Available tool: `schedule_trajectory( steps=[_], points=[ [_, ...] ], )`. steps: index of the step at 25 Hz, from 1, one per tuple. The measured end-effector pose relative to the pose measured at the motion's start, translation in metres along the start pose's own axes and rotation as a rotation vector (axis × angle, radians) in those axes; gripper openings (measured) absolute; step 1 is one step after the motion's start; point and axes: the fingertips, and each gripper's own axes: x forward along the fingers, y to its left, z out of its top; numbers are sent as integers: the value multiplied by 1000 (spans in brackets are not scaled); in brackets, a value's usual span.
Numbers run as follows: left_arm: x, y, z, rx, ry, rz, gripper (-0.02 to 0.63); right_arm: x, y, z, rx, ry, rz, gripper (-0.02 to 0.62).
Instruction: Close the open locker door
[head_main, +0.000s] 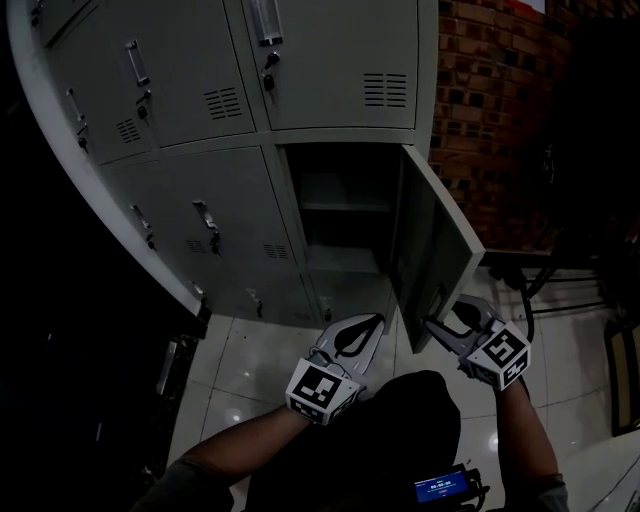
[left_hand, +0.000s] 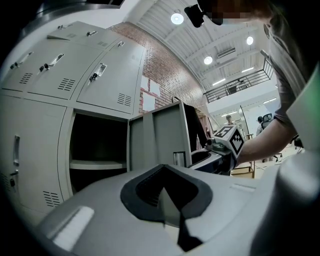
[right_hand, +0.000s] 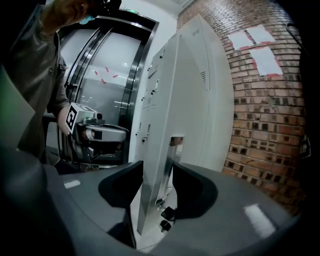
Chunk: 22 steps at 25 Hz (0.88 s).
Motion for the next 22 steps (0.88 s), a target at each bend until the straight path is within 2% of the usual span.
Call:
schedule_trajectory(
  steps=[4,11,22],
  points=[
    [-5,8,-2,-1,12,13,2,11,14,7,-13,-24,44,185],
    [-24,35,-7,8,19,81,2,45,41,20,-27,-41,86,173],
    [-65,87,-16,33,42,214,2,108,62,39,3,-41,-28,179]
  ],
)
